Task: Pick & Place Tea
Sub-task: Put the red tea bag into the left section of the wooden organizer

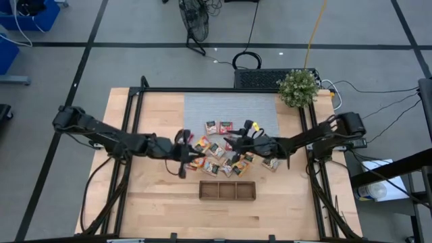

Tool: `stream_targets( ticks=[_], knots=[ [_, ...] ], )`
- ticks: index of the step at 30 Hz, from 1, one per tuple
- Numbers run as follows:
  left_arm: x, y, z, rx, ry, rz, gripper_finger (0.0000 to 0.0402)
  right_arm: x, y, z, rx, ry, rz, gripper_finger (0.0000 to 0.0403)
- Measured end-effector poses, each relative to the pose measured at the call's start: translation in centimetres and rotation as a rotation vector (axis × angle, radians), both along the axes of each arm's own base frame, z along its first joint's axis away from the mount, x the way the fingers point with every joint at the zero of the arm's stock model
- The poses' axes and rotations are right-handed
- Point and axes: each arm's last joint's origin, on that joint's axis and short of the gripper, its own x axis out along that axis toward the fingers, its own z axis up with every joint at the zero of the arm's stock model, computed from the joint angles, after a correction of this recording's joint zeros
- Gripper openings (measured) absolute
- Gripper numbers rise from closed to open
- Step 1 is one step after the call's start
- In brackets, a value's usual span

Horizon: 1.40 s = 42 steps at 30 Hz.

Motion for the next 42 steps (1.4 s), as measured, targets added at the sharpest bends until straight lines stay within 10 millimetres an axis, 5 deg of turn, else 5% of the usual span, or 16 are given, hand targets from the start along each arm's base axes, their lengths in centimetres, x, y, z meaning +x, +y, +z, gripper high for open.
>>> stream_targets(
  ticks=[9, 16, 23, 42],
  knots=[
    [0.7, -4.0, -2.6, -0.002, 0.05, -0.066, 0.0002, -3.5, -0.5, 3.5, 0.0, -0.109, -0.001, 0.0143],
    [2.1, -7.3, -5.9, -0.023, 0.009, -0.144, 0.0001, -5.5, -0.7, 3.7, 0.055, -0.162, -0.008, 0.0143],
    [3.0, -8.2, -8.3, -0.054, -0.002, -0.124, 0.0001, -5.5, -0.7, 3.5, 0.063, -0.163, -0.008, 0.0144],
    [1.8, -10.4, -9.0, -0.114, 0.009, -0.052, 0.0001, -5.6, -0.7, 3.5, 0.076, -0.163, -0.008, 0.0144]
  ],
)
